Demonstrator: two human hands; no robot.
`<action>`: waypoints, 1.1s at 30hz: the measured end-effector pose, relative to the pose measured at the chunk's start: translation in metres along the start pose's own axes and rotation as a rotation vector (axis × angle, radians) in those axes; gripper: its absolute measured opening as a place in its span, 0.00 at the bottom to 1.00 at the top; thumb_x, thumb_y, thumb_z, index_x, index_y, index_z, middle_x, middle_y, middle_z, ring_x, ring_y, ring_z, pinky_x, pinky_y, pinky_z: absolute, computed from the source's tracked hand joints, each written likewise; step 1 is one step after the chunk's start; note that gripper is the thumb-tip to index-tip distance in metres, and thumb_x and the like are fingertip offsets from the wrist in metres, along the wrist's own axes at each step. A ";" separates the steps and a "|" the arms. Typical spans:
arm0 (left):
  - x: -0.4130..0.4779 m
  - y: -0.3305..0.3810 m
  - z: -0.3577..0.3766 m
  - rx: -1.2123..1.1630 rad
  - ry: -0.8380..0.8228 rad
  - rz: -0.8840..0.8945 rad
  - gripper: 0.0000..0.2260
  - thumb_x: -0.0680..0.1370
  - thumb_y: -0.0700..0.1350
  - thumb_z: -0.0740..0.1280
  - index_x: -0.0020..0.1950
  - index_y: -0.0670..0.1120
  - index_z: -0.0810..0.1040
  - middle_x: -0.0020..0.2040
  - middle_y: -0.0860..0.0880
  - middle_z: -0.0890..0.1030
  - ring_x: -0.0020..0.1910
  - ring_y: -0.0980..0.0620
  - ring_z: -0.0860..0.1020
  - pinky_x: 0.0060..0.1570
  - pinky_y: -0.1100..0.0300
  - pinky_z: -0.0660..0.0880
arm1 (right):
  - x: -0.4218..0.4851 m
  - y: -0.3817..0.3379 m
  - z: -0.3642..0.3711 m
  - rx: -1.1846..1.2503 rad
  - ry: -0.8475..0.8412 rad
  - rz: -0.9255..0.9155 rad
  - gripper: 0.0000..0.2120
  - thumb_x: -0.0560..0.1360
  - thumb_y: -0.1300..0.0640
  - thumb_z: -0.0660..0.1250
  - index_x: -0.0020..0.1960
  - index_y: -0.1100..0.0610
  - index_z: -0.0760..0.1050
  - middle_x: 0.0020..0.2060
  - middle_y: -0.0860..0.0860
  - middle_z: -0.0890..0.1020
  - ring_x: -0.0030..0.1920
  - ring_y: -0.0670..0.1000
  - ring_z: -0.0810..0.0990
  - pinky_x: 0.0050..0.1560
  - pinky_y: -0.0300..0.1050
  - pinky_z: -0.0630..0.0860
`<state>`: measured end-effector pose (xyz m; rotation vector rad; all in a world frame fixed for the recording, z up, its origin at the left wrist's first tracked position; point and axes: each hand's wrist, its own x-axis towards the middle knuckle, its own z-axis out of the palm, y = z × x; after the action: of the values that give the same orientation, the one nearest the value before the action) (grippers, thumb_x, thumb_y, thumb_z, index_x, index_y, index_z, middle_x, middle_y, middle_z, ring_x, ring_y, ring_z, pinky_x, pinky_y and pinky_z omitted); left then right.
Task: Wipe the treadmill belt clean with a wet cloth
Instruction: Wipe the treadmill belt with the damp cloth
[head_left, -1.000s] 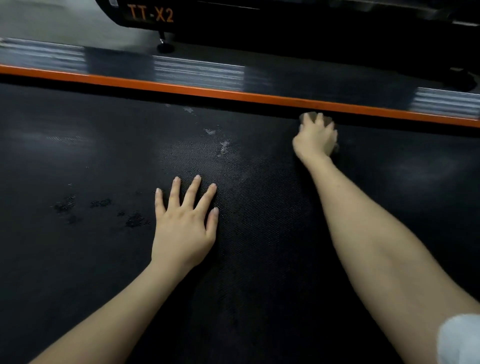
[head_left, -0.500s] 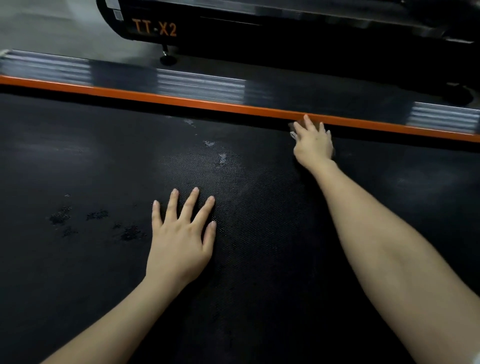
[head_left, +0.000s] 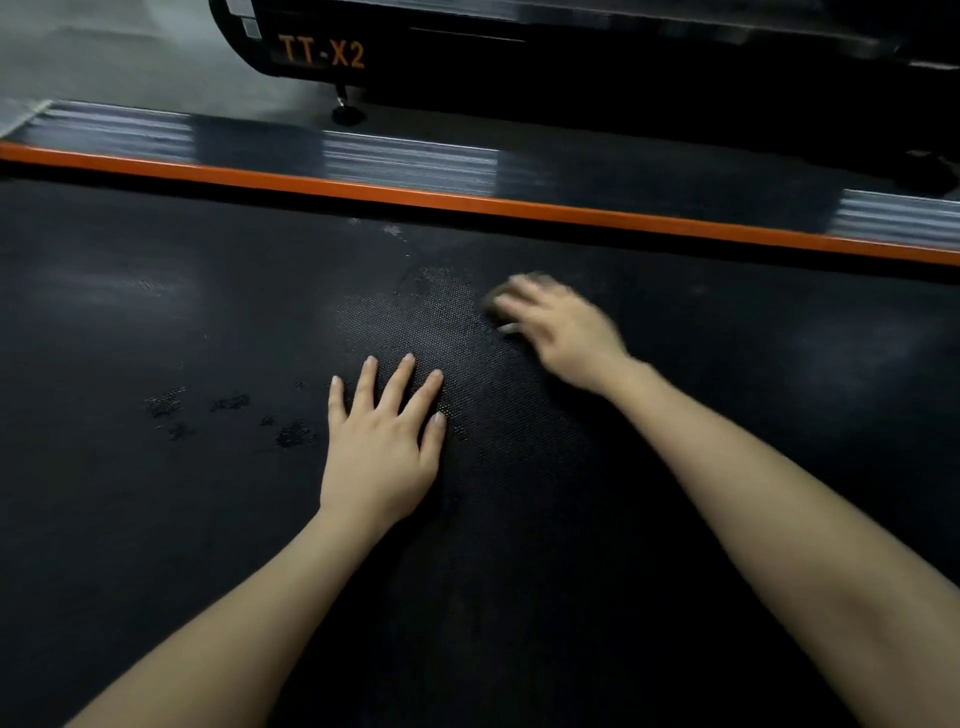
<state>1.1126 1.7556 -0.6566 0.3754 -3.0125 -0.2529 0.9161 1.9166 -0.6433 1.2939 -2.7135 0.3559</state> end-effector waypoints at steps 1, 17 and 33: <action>0.000 0.001 0.000 -0.002 0.002 -0.004 0.28 0.77 0.60 0.42 0.74 0.55 0.64 0.75 0.49 0.63 0.76 0.41 0.55 0.73 0.40 0.47 | -0.010 0.019 -0.006 -0.013 0.028 0.164 0.19 0.79 0.55 0.55 0.69 0.53 0.70 0.71 0.57 0.67 0.70 0.64 0.64 0.70 0.56 0.61; -0.062 -0.038 -0.034 -0.064 0.112 -0.087 0.22 0.80 0.54 0.52 0.72 0.49 0.68 0.75 0.44 0.63 0.75 0.39 0.57 0.72 0.40 0.47 | -0.171 -0.034 -0.039 -0.086 -0.003 0.189 0.19 0.79 0.57 0.56 0.69 0.54 0.70 0.70 0.57 0.68 0.69 0.65 0.65 0.67 0.64 0.63; -0.110 -0.070 -0.025 0.032 -0.056 -0.143 0.23 0.81 0.57 0.47 0.77 0.57 0.54 0.78 0.50 0.52 0.77 0.41 0.46 0.72 0.39 0.40 | -0.245 -0.083 -0.054 0.039 -0.223 -0.042 0.22 0.79 0.49 0.51 0.73 0.47 0.59 0.74 0.50 0.59 0.75 0.55 0.53 0.72 0.62 0.55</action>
<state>1.2378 1.7126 -0.6526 0.5972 -3.0509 -0.2298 1.1346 2.0643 -0.6275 1.4821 -2.8667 0.2765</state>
